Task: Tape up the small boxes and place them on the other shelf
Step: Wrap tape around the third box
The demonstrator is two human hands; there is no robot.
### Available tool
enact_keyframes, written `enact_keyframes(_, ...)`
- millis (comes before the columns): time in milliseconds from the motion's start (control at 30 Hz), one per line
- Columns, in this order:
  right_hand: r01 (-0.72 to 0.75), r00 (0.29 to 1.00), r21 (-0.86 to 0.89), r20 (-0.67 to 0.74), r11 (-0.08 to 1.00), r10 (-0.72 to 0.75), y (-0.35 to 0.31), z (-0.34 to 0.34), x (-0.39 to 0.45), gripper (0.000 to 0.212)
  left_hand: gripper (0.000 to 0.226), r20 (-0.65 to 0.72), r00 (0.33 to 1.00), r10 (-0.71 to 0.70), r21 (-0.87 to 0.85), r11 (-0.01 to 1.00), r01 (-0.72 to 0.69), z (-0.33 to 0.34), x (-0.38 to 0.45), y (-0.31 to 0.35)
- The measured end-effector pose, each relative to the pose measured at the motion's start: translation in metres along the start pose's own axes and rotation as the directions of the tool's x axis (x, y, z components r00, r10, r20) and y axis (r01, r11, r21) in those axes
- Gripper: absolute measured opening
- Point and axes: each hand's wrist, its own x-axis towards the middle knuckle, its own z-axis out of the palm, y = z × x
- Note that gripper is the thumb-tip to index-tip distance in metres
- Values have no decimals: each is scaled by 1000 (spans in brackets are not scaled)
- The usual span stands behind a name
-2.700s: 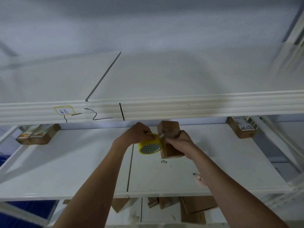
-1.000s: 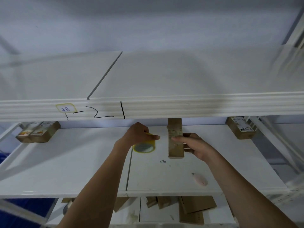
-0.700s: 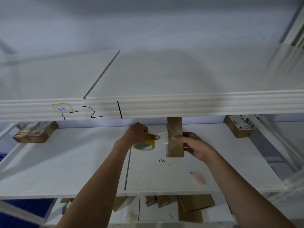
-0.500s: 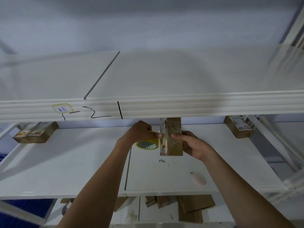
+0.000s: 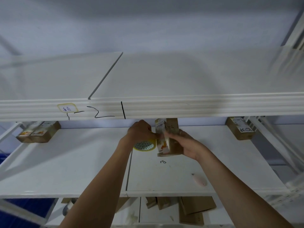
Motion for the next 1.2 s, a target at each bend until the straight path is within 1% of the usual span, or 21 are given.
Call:
enact_keyframes(33,5,999,-97,-53,995,-10,-1,1,1,64,54,0,1000,-10,24,1000,10,1,-1,0)
enact_keyframes(100,11,984,-233,-168,972,-51,0,1,7,55,58,-2,1000,-27,59,998,27,5,-2,0)
enact_keyframes(200,-16,959,-275,-275,961,-62,3,-3,13,38,55,-12,1000,-28,106,994,29,8,-4,2)
enact_keyframes(267,-35,943,-290,-327,956,-65,1,-6,14,33,48,9,1000,1,42,999,-1,7,-3,-2)
enact_keyframes(367,-42,933,-289,-355,957,-66,-2,-14,11,25,34,128,989,79,-122,991,-64,-5,-5,-11)
enact_keyframes(433,-41,934,-282,-352,959,-64,-2,-19,8,24,28,184,978,99,-166,984,-68,-13,-6,-16)
enact_keyframes(533,-30,945,-256,-321,966,-55,-2,-22,5,26,31,163,983,85,-209,977,-50,-15,-6,-22)
enact_keyframes(633,-25,958,-220,-283,975,-40,0,-22,5,31,33,136,989,58,-206,978,-29,-12,-2,-26)
enact_keyframes(700,-7,968,-170,-250,985,-37,-1,-24,4,35,34,70,997,18,-161,987,-7,-11,-1,-32)
enact_keyframes(767,7,976,-140,-215,990,-38,-2,-24,2,36,39,-23,998,-57,-55,997,56,-8,-3,-41)
enact_keyframes(800,11,978,-137,-203,990,-39,-1,-24,1,35,41,-39,996,-85,-31,996,84,-7,-4,-44)
enact_keyframes(967,20,991,-93,-131,995,-32,1,-24,-3,33,43,12,995,-100,-53,993,101,-7,-8,-43)
enact_keyframes(1200,84,995,6,-48,996,-83,0,-21,-2,34,42,31,999,-45,-135,990,49,-10,-6,-34)
